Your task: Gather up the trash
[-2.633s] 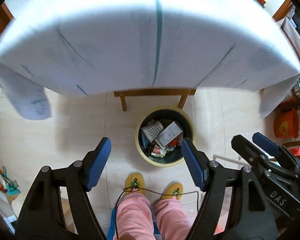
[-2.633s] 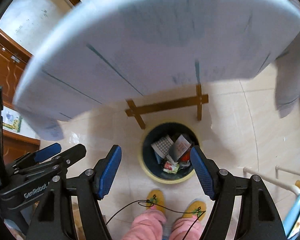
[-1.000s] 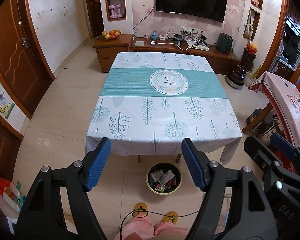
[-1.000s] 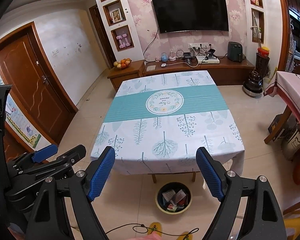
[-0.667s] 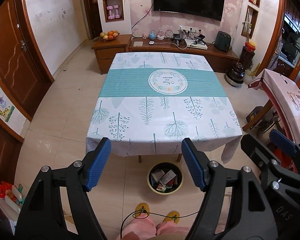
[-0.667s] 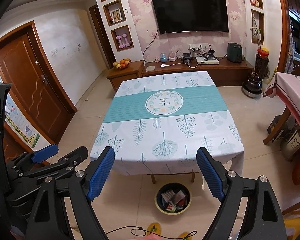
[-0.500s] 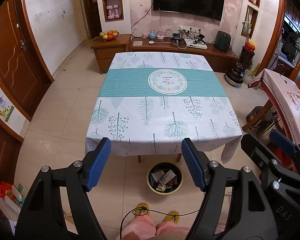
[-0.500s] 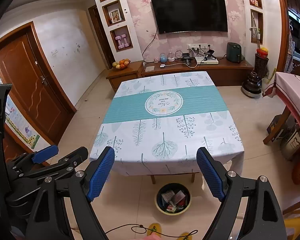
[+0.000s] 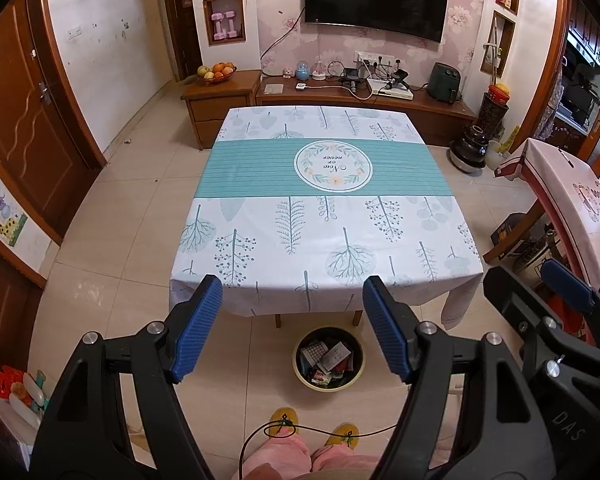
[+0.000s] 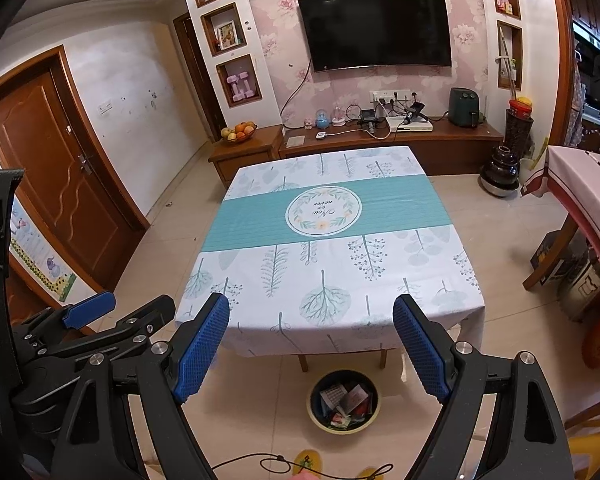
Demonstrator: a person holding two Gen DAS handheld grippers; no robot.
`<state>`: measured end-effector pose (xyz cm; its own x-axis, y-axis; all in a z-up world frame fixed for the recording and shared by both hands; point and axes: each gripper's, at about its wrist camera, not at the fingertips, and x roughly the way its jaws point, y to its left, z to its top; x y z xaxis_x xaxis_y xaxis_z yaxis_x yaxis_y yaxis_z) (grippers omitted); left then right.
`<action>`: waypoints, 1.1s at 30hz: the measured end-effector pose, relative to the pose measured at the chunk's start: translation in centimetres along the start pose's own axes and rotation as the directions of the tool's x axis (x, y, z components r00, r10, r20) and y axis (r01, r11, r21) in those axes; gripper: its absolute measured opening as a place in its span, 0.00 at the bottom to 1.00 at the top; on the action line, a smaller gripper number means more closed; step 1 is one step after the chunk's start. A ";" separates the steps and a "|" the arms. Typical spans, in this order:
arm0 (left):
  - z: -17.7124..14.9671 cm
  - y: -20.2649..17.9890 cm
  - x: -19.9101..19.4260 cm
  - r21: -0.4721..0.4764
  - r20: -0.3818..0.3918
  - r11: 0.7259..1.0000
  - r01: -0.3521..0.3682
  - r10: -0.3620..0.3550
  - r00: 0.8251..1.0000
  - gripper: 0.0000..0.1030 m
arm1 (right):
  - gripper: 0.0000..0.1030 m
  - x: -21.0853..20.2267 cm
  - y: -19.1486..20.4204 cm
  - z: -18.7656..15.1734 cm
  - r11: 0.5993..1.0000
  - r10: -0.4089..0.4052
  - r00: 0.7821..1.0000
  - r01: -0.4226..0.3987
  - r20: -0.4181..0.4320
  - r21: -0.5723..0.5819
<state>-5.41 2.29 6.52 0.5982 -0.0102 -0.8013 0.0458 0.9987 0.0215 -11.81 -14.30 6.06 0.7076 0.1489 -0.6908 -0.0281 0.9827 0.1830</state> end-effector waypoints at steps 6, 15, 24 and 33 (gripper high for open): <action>0.0 0.0 0.0 0.001 -0.004 1.000 0.001 -0.001 1.000 0.68 | 0.83 0.0 0.0 0.0 1.000 0.002 1.000 -0.002 -0.002 0.000; 0.2 0.2 0.1 0.006 -0.003 1.000 0.002 -0.002 1.000 0.68 | 0.83 0.2 0.1 -0.1 1.000 0.002 1.000 -0.002 -0.002 0.001; 0.4 0.3 0.4 0.012 -0.002 1.000 0.003 -0.003 1.000 0.68 | 0.83 0.2 0.3 -0.1 1.000 0.003 1.000 -0.003 0.000 0.003; 0.2 0.5 0.5 0.008 -0.015 1.000 0.004 -0.004 1.000 0.68 | 0.83 0.0 0.4 -0.1 1.000 0.000 1.000 0.000 -0.002 0.005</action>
<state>-4.89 2.74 6.26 0.5857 -0.0133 -0.8104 0.0548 0.9982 0.0232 -11.87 -13.91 6.03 0.7064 0.1494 -0.6919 -0.0245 0.9820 0.1870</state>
